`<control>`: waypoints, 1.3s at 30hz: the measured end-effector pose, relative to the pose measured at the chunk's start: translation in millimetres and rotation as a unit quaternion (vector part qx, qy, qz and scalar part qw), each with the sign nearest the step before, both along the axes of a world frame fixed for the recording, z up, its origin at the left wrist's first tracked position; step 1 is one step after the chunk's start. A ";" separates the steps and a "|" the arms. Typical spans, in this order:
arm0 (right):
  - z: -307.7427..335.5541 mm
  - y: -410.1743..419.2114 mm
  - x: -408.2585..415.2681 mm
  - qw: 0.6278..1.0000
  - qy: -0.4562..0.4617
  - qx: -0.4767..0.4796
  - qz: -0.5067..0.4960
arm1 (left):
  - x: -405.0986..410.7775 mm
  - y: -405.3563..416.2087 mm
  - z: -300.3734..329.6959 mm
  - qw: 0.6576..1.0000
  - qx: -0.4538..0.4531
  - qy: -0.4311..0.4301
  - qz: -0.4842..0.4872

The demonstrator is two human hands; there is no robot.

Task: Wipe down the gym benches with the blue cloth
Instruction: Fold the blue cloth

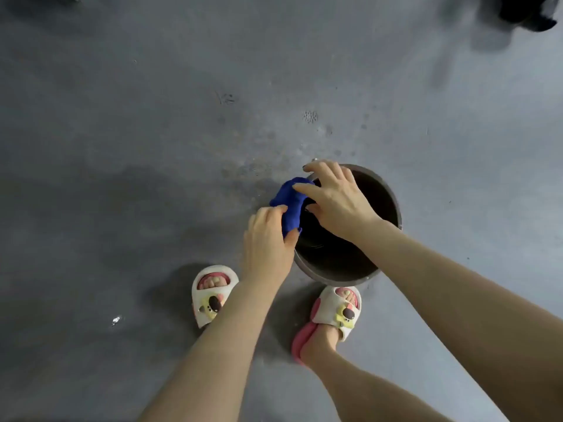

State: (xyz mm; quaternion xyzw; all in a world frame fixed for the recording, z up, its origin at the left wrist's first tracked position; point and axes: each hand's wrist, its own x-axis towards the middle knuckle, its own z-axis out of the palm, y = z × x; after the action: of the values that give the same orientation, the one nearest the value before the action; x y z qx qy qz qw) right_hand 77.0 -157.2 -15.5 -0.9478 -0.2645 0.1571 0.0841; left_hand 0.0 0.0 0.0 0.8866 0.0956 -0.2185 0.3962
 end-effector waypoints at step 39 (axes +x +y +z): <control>597.8 77.2 47.9 0.972 -0.110 0.178 -0.106 | 102.2 100.9 563.9 0.978 -0.057 -0.172 0.106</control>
State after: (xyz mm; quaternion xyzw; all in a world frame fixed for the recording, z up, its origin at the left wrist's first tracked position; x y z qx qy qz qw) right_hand 124.9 -80.0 582.3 -0.9518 -0.1937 -0.0078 0.2378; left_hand 102.2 100.9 563.9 0.8717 0.1068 -0.0242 0.4777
